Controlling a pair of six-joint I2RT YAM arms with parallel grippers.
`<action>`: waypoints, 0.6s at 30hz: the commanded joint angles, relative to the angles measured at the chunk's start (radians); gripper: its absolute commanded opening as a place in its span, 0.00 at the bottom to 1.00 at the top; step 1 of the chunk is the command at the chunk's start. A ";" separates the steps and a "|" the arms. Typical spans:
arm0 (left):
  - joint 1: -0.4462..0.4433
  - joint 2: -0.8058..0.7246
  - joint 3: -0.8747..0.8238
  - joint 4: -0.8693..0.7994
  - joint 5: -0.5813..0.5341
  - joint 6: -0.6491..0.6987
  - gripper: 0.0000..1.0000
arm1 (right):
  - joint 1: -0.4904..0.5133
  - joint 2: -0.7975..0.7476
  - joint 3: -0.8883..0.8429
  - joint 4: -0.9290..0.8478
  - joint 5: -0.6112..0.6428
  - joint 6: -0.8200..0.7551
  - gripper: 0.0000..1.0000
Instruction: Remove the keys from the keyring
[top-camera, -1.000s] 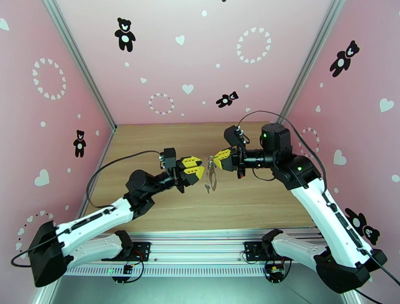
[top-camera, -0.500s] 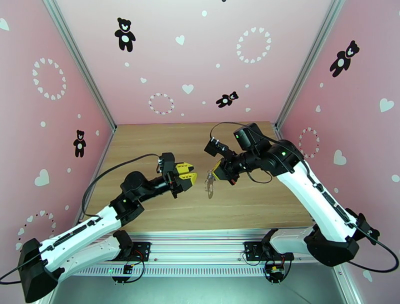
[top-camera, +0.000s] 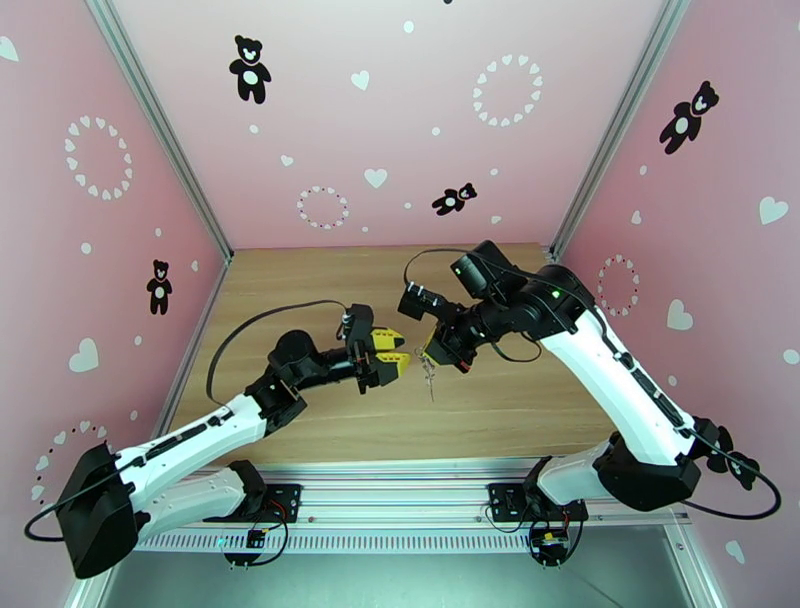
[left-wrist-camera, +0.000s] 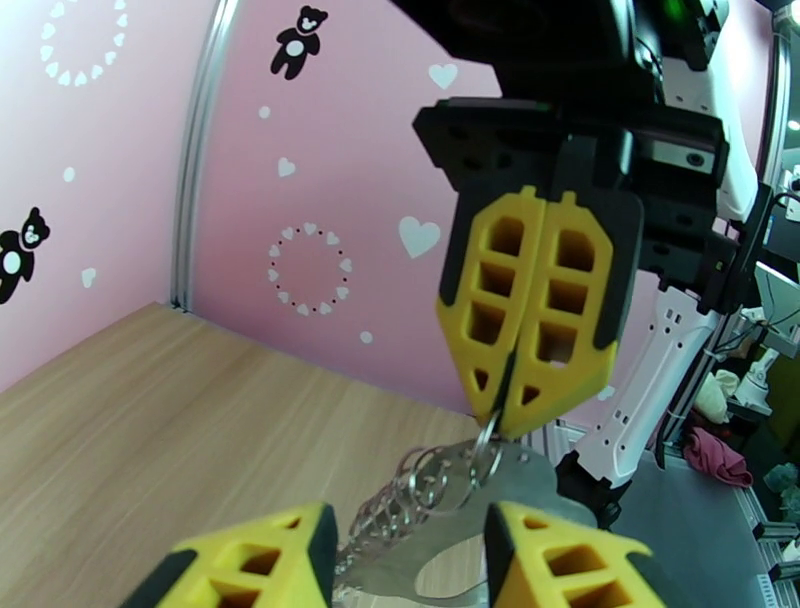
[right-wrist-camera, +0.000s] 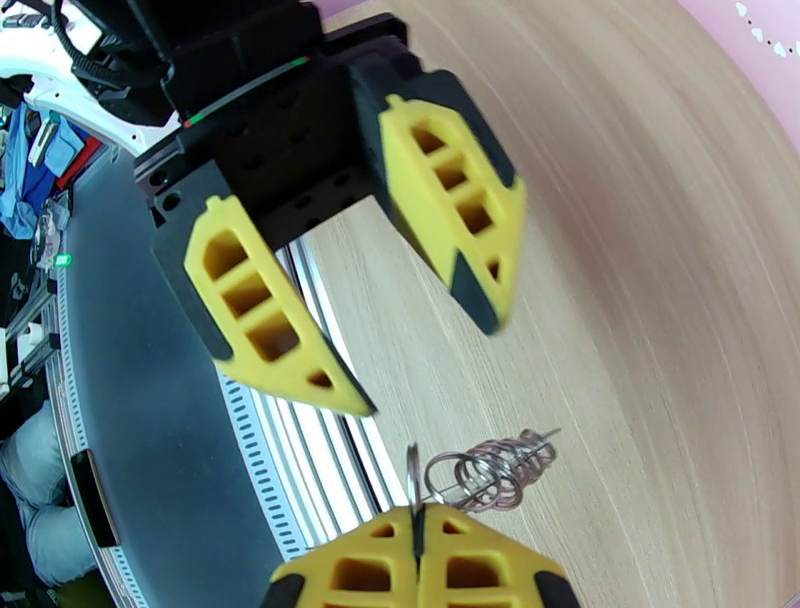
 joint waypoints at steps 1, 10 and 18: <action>0.006 0.011 0.049 0.030 0.076 -0.005 0.44 | 0.006 0.011 0.035 -0.019 0.005 -0.021 0.00; 0.006 0.054 0.092 0.031 0.128 -0.008 0.39 | 0.007 0.000 0.021 0.015 -0.041 -0.032 0.00; 0.006 0.085 0.120 0.013 0.165 -0.002 0.33 | 0.008 -0.030 0.001 0.047 -0.042 -0.036 0.00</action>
